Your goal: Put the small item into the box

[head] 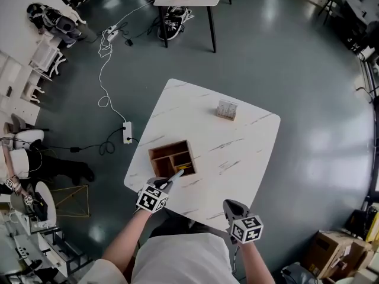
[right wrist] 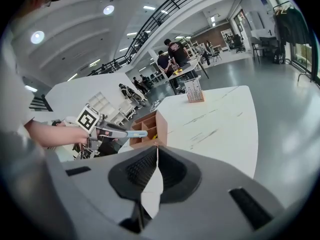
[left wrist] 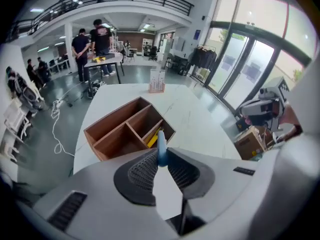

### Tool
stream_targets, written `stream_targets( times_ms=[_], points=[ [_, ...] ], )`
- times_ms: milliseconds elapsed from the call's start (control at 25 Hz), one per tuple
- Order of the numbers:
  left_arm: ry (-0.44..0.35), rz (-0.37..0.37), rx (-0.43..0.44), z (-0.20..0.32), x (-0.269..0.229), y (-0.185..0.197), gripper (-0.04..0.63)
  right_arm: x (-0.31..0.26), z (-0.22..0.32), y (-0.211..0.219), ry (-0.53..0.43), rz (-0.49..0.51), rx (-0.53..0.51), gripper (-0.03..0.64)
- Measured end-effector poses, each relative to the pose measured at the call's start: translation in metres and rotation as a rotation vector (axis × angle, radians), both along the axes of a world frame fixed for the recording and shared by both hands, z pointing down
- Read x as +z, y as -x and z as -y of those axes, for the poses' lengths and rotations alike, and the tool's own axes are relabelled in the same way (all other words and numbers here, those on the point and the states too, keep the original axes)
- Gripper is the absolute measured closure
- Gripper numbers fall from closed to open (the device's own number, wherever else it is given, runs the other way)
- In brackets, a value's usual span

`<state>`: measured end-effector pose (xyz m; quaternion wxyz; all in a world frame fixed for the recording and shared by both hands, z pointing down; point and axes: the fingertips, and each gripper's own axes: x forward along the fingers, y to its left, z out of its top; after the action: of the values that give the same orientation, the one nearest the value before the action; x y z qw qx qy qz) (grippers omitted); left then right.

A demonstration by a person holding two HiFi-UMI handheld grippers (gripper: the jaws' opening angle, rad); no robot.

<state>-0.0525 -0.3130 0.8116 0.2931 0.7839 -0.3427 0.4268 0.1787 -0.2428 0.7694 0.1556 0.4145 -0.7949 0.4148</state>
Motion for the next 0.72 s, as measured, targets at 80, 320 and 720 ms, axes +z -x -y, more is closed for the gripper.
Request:
stream_targets(
  times_ms=[80,320,720],
  points=[
    [0.0,0.07,0.073,0.003,0.006,-0.005,0.528,0.004,-0.003,-0.005,0.015,0.002,0.012,0.589],
    [0.012,0.218,0.241,0.013,0.022,-0.015,0.528,0.017,-0.007,-0.017,0.043,0.0,0.033,0.589],
    [0.053,0.288,0.34,0.019,0.047,-0.017,0.527,0.024,-0.004,0.0,0.049,0.01,-0.02,0.589]
  ],
)
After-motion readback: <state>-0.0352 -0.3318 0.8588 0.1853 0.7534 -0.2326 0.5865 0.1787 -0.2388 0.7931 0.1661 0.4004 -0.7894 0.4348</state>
